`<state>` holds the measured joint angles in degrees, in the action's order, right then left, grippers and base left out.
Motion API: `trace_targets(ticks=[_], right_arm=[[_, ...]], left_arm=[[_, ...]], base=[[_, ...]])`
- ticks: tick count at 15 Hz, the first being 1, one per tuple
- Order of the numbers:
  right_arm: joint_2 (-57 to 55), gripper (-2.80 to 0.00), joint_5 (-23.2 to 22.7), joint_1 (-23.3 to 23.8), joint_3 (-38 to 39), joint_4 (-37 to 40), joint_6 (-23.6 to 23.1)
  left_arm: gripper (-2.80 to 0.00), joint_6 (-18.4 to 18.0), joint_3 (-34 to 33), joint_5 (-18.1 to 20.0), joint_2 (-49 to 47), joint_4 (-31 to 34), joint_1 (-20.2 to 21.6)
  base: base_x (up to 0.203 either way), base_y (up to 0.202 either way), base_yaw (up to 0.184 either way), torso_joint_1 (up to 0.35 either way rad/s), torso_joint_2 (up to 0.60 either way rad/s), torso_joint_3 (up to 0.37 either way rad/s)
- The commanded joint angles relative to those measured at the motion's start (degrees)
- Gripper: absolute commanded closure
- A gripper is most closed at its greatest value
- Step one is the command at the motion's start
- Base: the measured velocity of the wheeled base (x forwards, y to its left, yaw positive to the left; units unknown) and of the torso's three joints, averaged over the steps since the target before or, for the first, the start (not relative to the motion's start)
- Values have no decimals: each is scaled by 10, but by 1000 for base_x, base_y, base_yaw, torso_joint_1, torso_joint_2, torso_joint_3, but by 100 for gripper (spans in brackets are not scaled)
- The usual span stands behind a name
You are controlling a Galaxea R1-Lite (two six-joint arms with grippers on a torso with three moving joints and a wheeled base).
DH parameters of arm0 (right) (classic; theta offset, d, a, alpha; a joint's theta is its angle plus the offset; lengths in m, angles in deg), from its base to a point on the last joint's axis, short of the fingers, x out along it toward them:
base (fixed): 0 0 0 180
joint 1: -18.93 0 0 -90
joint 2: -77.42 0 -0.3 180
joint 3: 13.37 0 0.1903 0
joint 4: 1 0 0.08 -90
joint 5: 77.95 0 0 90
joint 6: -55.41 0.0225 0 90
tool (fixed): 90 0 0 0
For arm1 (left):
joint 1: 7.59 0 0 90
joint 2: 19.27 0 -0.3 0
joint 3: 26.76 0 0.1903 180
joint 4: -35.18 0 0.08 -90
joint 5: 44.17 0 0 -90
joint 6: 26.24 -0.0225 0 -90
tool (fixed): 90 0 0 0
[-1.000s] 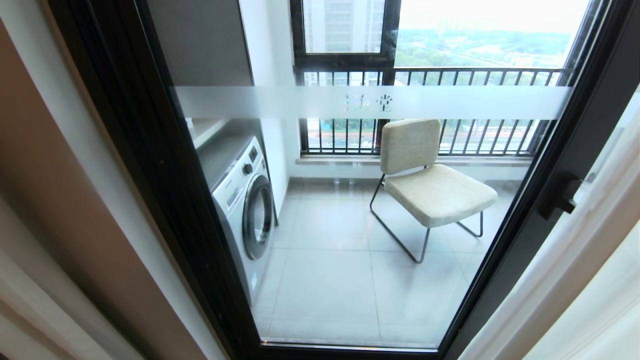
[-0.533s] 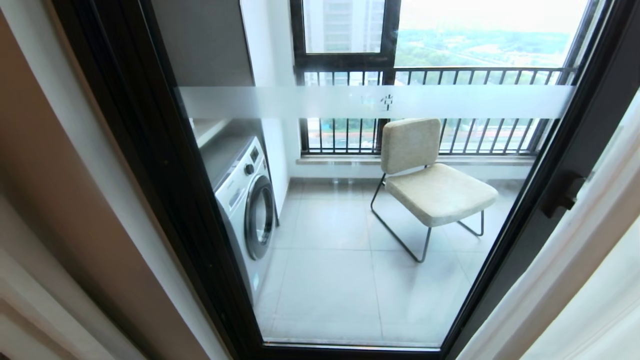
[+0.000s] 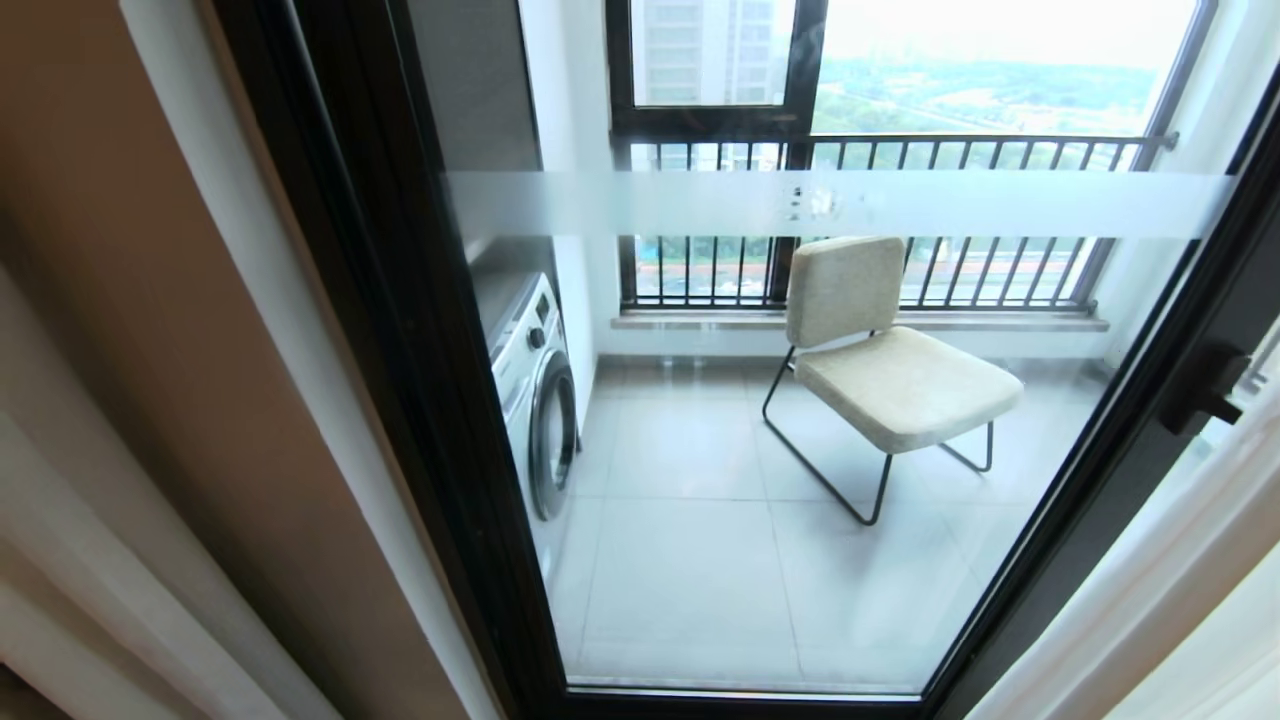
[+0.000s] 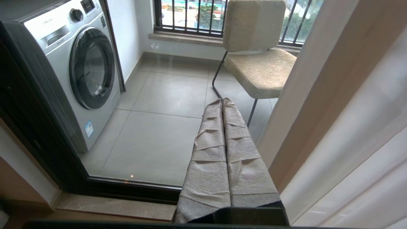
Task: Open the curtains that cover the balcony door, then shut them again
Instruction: Close the inner curtains on both sides
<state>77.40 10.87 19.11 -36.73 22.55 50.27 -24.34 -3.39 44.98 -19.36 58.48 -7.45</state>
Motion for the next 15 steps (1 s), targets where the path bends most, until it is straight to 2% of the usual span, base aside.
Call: trace_targets(ticks=[1, 15], right_arm=[[0, 0, 0, 0, 0, 0, 0], [0, 0, 0, 0, 0, 0, 0]], left_arm=[[0, -1, 0, 0, 0, 0, 0], [0, 0, 0, 0, 0, 0, 0]], base=[[0, 159, 1, 6, 2, -2], [0, 8, 0, 0, 1, 0]])
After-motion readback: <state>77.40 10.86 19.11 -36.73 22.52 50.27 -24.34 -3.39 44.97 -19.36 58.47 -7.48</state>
